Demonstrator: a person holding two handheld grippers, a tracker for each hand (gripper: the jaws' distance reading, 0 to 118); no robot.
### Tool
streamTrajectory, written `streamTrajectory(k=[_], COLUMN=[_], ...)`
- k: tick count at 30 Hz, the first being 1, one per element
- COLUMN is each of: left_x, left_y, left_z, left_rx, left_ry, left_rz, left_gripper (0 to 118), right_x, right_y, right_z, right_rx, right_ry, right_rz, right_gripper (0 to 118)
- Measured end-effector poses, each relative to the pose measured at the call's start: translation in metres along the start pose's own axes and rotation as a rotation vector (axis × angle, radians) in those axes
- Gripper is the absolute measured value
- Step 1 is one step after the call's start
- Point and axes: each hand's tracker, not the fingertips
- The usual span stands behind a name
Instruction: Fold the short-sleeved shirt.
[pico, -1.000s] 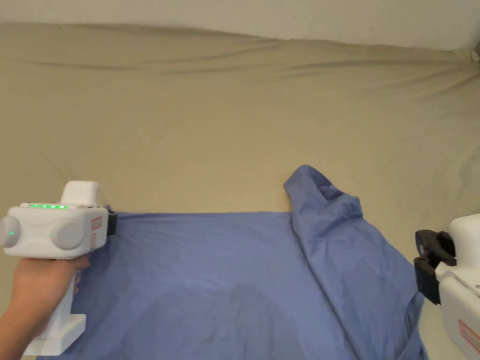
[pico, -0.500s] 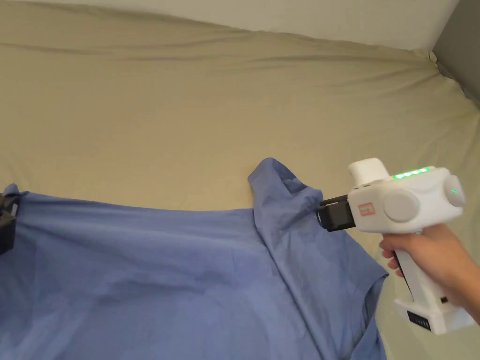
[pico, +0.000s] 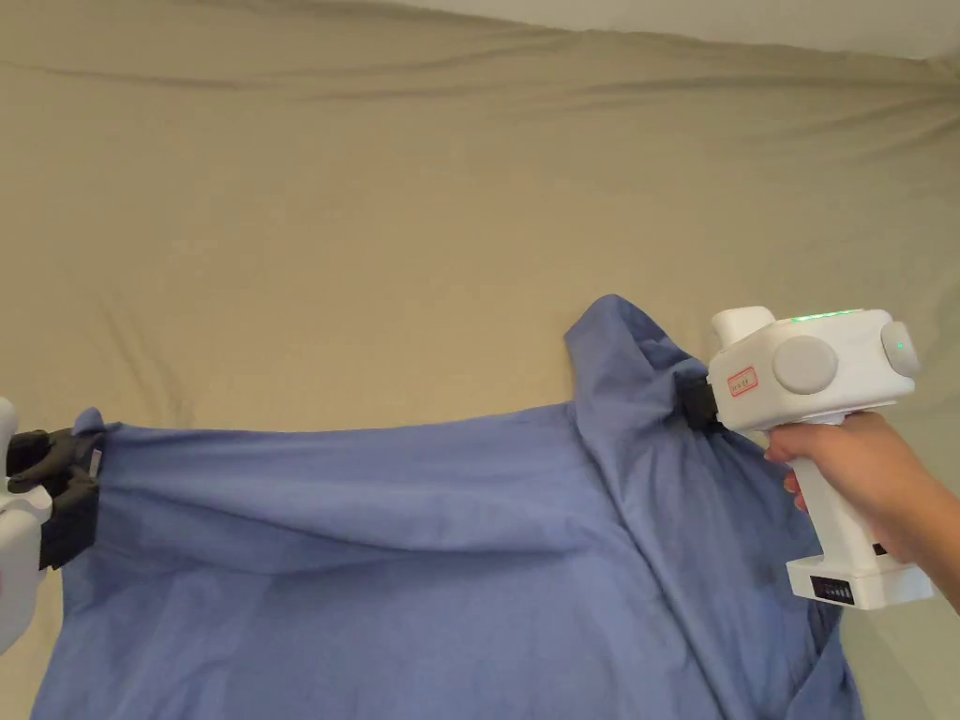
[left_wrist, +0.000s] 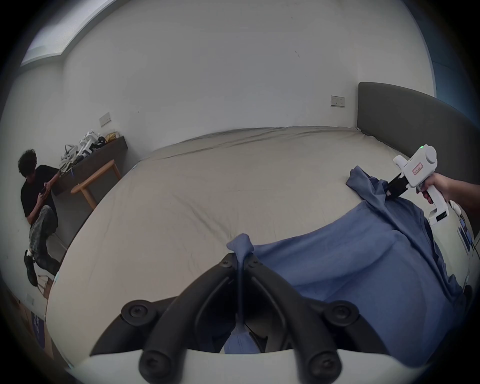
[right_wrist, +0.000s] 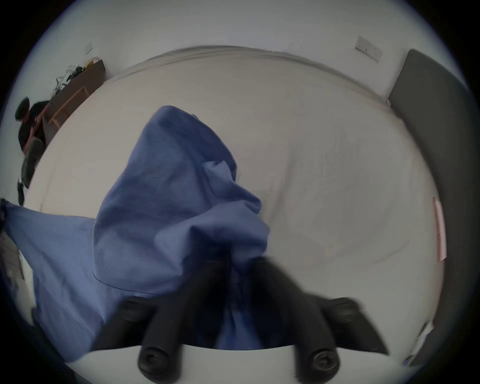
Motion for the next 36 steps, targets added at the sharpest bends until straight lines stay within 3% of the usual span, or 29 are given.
streamTrajectory(k=[1, 4, 8, 10, 12, 18, 25, 30, 36], left_x=[0.000, -0.003, -0.014, -0.021, -0.024, -0.024, -0.034, -0.032, -0.043], left_y=[0.000, 0.003, 0.016, 0.026, 0.038, 0.071, 0.102, 0.124, 0.152], left_z=[0.002, 0.012, 0.034, 0.049, 0.071, 0.138, 0.230, 0.282, 0.326], left_rx=[0.001, 0.004, 0.048, 0.070, 0.114, 0.272, 0.460, 0.598, 0.681], left_ry=[0.003, 0.014, 0.057, 0.059, 0.063, 0.124, 0.179, 0.245, 0.253], left_rz=[0.007, 0.014, 0.029, 0.064, 0.109, 0.032, 0.048, -0.006, 0.022], left_gripper=[1, 1, 1, 1, 1, 1, 1, 1, 1], right_x=[-0.006, -0.012, 0.008, 0.025, 0.032, 0.043, 0.027, 0.018, 0.008], right_y=[0.001, -0.005, -0.012, -0.018, -0.029, -0.060, -0.103, -0.112, -0.119], right_z=[0.003, 0.028, 0.098, 0.142, 0.190, 0.315, 0.443, 0.507, 0.564], right_rx=[-0.013, 0.025, 0.160, 0.217, 0.314, 0.559, 0.789, 0.868, 0.990], right_ry=[-0.057, -0.140, -0.202, -0.156, -0.169, -0.267, -0.324, -0.331, -0.392], right_rz=[0.068, 0.133, 0.057, 0.012, -0.011, 0.011, 0.000, -0.021, 0.000], right_gripper=[6, 6, 6, 6, 6, 6, 6, 6, 6])
